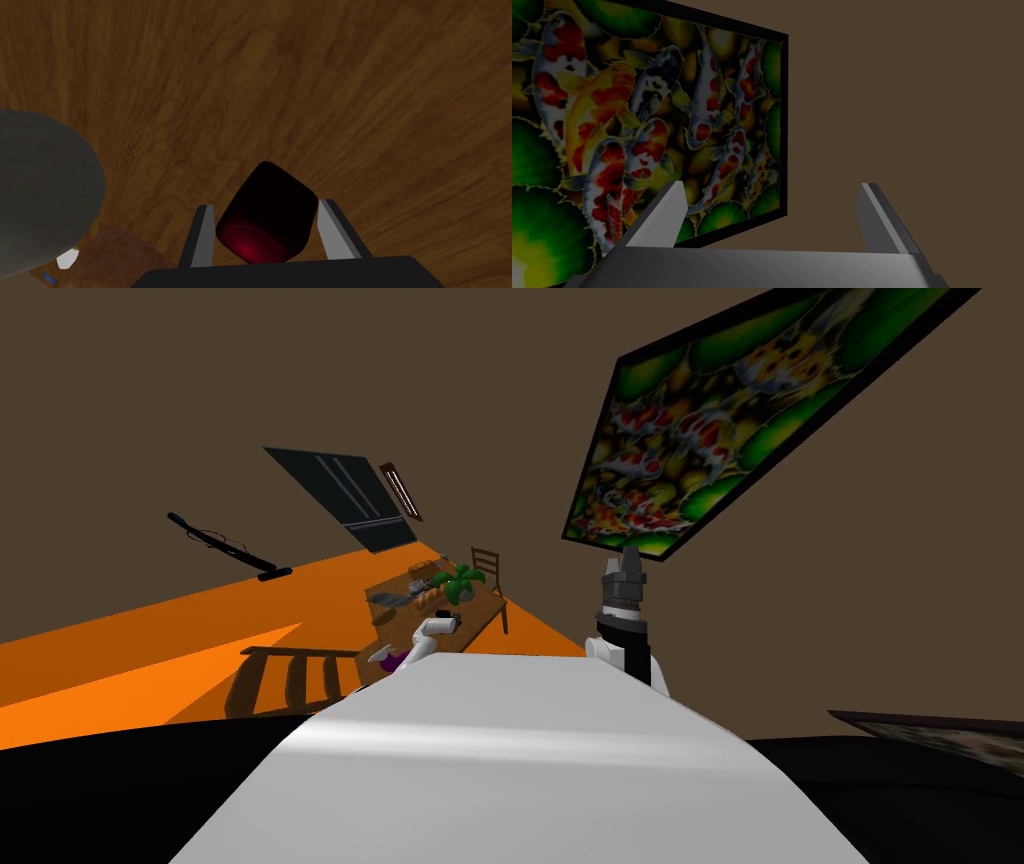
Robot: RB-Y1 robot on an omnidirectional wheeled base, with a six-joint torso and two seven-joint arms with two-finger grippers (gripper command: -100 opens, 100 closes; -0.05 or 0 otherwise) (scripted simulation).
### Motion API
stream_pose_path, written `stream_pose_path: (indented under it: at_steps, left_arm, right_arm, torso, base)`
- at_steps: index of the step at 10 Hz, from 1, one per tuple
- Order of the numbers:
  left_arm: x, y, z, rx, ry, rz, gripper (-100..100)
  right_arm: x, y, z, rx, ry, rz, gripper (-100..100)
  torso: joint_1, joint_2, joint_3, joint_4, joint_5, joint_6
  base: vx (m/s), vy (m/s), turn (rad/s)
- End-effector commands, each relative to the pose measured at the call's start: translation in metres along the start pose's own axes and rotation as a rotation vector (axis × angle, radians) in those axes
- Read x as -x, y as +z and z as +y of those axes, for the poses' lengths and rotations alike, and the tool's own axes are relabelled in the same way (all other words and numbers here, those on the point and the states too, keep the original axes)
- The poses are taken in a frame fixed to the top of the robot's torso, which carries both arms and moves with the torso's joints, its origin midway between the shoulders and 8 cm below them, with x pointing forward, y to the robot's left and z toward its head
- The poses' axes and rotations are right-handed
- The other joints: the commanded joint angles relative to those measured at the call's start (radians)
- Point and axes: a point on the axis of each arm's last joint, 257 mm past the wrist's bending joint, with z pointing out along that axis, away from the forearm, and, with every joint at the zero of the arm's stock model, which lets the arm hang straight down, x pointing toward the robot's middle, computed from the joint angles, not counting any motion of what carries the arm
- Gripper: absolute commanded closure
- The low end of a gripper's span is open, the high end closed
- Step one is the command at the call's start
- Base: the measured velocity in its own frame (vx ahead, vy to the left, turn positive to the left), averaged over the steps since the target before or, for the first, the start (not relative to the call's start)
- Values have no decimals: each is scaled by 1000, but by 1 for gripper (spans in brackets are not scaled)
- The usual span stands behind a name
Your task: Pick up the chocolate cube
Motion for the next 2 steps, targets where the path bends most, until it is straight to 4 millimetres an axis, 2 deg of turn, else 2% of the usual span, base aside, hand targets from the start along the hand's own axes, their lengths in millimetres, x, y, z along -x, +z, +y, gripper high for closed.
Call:
stream_pose_path:
  at_steps: [1, 2]
  left_arm:
    - [0, 0, 0, 0, 0, 0, 100]
    - [0, 0, 0, 3, 0, 1, 0]
  right_arm:
    - [0, 0, 0, 0, 0, 0, 0]
    - [0, 0, 0, 0, 0, 0, 0]
  torso:
    - [0, 0, 0, 0, 0, 0]
    - [1, -1, -1, 0, 0, 0]
  base:
    - [-21, -15, 4]
    - [0, 0, 0]
